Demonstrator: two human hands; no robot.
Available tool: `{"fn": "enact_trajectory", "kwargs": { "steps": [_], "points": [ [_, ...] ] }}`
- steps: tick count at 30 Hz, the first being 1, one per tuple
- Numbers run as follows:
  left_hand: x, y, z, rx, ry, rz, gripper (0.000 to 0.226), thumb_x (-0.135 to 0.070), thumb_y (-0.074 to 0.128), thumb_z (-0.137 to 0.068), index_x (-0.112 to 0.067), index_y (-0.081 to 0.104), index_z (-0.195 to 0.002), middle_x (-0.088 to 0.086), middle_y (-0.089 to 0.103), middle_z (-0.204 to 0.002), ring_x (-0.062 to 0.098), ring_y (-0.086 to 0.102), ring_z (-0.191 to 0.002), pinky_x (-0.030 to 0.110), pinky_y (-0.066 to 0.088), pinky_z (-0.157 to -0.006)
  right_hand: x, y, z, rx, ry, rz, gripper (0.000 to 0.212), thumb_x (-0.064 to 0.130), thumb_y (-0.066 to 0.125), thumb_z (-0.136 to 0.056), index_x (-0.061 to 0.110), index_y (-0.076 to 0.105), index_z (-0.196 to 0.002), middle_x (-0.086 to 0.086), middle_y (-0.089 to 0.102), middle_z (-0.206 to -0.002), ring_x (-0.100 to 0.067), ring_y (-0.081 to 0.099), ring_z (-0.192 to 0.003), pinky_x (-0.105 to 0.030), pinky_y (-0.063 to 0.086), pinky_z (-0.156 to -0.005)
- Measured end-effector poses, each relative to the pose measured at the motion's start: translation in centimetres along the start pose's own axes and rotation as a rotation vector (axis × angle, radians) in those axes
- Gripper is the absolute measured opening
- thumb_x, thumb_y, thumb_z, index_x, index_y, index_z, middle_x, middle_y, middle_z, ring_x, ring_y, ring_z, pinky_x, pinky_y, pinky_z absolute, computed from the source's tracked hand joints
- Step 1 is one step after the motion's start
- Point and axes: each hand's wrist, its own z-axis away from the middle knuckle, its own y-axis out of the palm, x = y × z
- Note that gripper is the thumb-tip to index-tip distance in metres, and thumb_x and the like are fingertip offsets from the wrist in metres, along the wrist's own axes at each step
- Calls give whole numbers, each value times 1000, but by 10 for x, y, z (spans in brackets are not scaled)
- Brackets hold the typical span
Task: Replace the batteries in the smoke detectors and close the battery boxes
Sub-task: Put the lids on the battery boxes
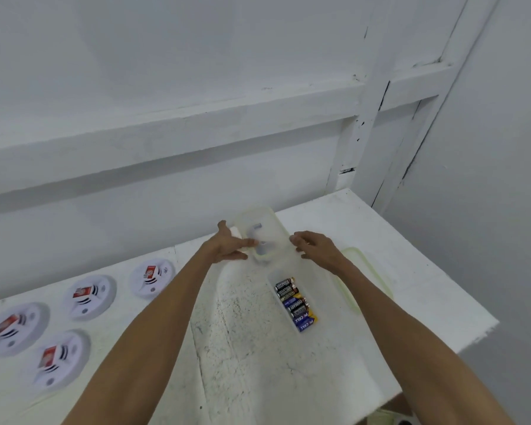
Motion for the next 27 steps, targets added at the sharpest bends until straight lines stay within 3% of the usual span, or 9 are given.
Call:
{"fn": "enact_trajectory", "kwargs": {
  "steps": [2,5,8,11,14,17,20,22,27],
  "points": [
    [19,7,12,-52,5,53,102,-27,78,-92,-17,3,-161,19,56,-129,31,71,-94,45,62,-91,-7,-10,13,-173,-71,149,36,46,60,-94,18,70,-116,4,72,-111,-12,67,-95,-28,52,-90],
    [55,21,38,-59,23,102,61,-38,68,-99,0,43,-139,19,61,-124,28,71,-93,42,62,-88,-24,-32,38,-379,-55,338,29,30,60,-96,12,69,-116,-7,69,-117,-24,63,-107,-29,45,-91],
    [91,42,57,-76,162,72,35,-37,70,-98,-7,68,-116,11,70,-114,23,69,-100,36,58,-95,-44,-53,59,-372,239,533,59,49,62,-90,10,55,-134,-15,50,-135,-36,41,-128,-42,43,-97],
    [105,63,76,-113,226,87,22,-42,74,-93,-25,77,-105,-7,74,-114,12,65,-114,31,50,-98,-53,-58,85,-328,484,629,98,77,64,-71,8,44,-138,-15,38,-139,-38,33,-130,-50,42,-96],
    [111,83,83,-159,244,82,39,-52,80,-84,-27,76,-114,-10,68,-124,8,61,-118,28,46,-98,-58,-53,100,-353,573,607,125,87,69,-49,6,38,-138,-14,36,-139,-36,33,-131,-53,36,-100],
    [112,91,89,-202,260,57,42,-44,80,-88,-24,69,-123,-7,56,-132,11,54,-124,29,43,-106,-56,-49,109,-395,668,539,126,82,76,-45,2,38,-134,-16,38,-135,-35,33,-130,-50,33,-100],
    [109,91,90,-168,278,5,51,-47,76,-90,-21,66,-133,-5,52,-140,13,50,-130,30,40,-110,-52,-49,115,-457,667,441,115,63,87,-54,1,33,-134,-19,40,-134,-38,39,-126,-48,38,-98],
    [106,90,93,-123,273,-36,60,-50,75,-90,-20,61,-140,-5,47,-143,11,45,-129,30,39,-109,-49,-51,120,-484,562,313,103,42,91,-63,3,29,-136,-22,44,-133,-40,48,-120,-45,45,-88],
    [116,82,94,23,266,-229,102,-76,82,-62,-40,47,-150,-3,38,-157,20,23,-150,46,27,-118,-27,-57,129,-526,313,82,49,16,76,-81,13,42,-116,-18,64,-107,-23,63,-71,-28,45,-58]
  ]
}}
